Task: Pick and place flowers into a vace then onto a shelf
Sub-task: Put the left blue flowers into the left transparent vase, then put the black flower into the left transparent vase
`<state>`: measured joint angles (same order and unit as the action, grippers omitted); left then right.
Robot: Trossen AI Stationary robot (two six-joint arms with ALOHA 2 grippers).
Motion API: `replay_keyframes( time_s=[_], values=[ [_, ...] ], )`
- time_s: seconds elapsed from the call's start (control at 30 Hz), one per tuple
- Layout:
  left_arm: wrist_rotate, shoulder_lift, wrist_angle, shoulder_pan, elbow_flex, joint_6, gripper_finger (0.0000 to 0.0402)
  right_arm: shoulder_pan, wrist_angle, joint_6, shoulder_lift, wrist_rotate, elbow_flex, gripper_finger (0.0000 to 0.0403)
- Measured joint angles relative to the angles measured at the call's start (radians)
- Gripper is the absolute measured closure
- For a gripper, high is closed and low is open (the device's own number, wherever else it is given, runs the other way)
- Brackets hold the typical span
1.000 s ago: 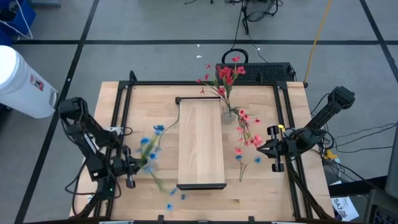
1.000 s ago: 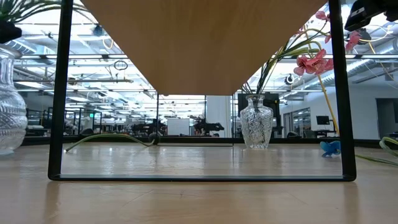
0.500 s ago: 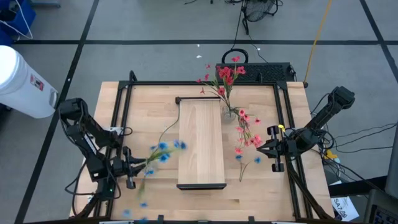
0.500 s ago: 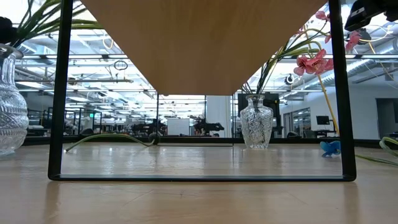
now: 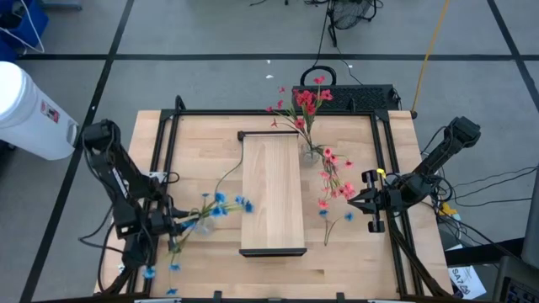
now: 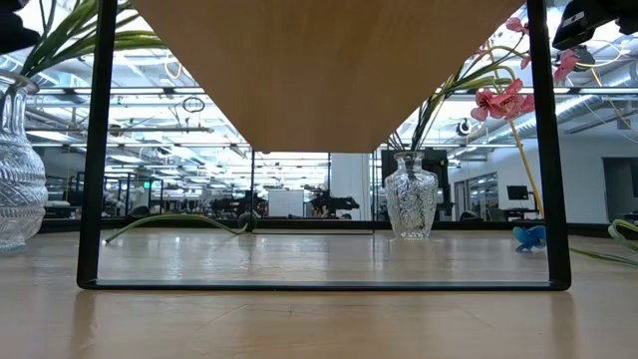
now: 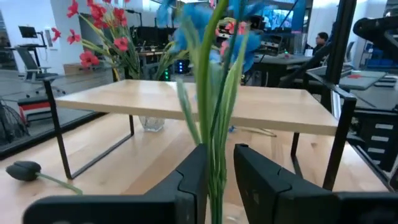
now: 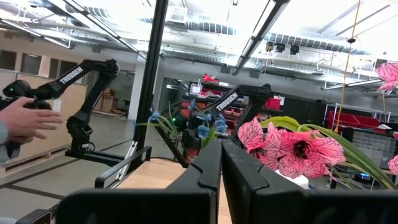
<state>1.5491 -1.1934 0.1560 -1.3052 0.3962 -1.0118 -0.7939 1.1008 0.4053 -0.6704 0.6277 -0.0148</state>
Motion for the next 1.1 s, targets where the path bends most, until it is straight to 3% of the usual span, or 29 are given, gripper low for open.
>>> replay_keyframes(
  time_s=[0.5, 0.93, 1.1],
  values=[
    [0.027, 0.297, -0.034, 0.002, 0.002, 0.251, 0.0320, 0.000, 0.000, 0.000, 0.000, 0.000, 0.000, 0.0394],
    [0.027, 0.565, -0.439, 0.134, 0.002, 0.774, 0.0320, 0.000, 0.000, 0.000, 0.000, 0.000, 0.000, 0.0394],
    [0.026, 0.604, -0.510, 0.142, 0.003, 0.778, 0.0321, 0.000, 0.000, 0.000, 0.000, 0.000, 0.000, 0.0394]
  ],
)
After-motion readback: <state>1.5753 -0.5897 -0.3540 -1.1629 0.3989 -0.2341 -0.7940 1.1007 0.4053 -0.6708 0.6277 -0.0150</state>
